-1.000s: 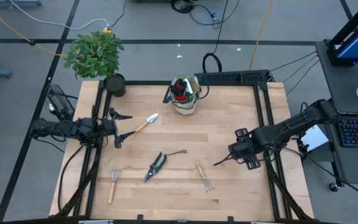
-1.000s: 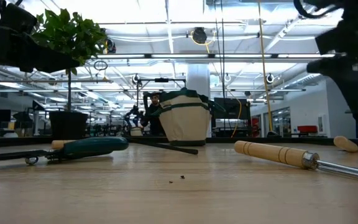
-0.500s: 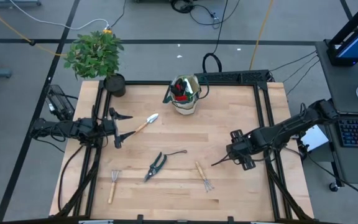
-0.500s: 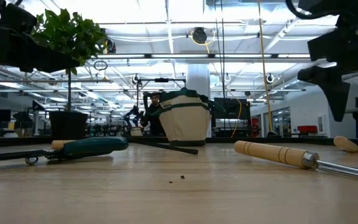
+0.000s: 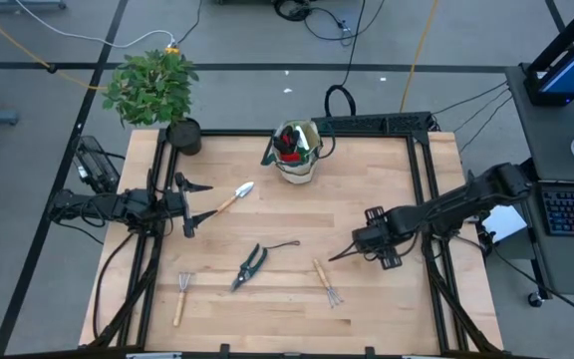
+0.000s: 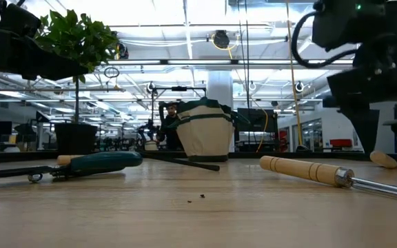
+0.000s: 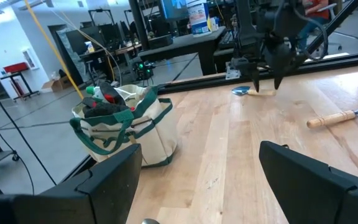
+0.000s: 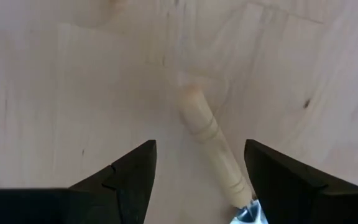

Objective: Pick & Place Garden tools in Gardening bag
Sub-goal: Put the right brown trowel into the brown gardening bag, then put the right brown hand rake into the brown gardening bag

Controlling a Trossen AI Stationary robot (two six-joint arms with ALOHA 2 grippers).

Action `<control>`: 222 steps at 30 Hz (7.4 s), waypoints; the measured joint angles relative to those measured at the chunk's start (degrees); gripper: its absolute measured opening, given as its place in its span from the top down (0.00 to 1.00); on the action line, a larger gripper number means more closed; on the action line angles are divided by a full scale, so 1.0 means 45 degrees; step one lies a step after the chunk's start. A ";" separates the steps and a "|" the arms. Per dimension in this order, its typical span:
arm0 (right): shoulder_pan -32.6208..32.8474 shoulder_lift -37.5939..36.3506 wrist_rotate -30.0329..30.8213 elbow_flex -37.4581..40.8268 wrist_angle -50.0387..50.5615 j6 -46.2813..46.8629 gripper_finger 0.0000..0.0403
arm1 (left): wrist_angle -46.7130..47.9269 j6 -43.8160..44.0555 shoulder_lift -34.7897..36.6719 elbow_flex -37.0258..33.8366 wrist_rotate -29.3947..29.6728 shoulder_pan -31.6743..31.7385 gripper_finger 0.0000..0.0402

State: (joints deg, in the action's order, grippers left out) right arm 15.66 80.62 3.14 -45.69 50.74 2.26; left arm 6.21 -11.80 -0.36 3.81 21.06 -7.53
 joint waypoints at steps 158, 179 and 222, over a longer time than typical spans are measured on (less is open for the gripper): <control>-0.8452 0.0685 0.7685 -0.3084 -2.0084 -0.0468 0.84 | 0.0002 0.0003 0.0000 0.0000 0.0010 -0.0005 0.17; -0.8427 0.1977 0.8978 -0.3076 -2.1055 0.0922 0.84 | 0.0002 0.0003 0.0000 -0.0003 0.0010 -0.0005 0.17; -0.8763 0.4711 0.7907 -0.3084 -2.2859 0.2063 0.79 | -0.0002 0.0003 0.0000 -0.0003 0.0010 -0.0004 0.17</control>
State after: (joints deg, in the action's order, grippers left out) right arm -23.77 101.82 38.72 -59.57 -52.13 11.55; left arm 6.20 -11.79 -0.36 3.80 21.10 -7.55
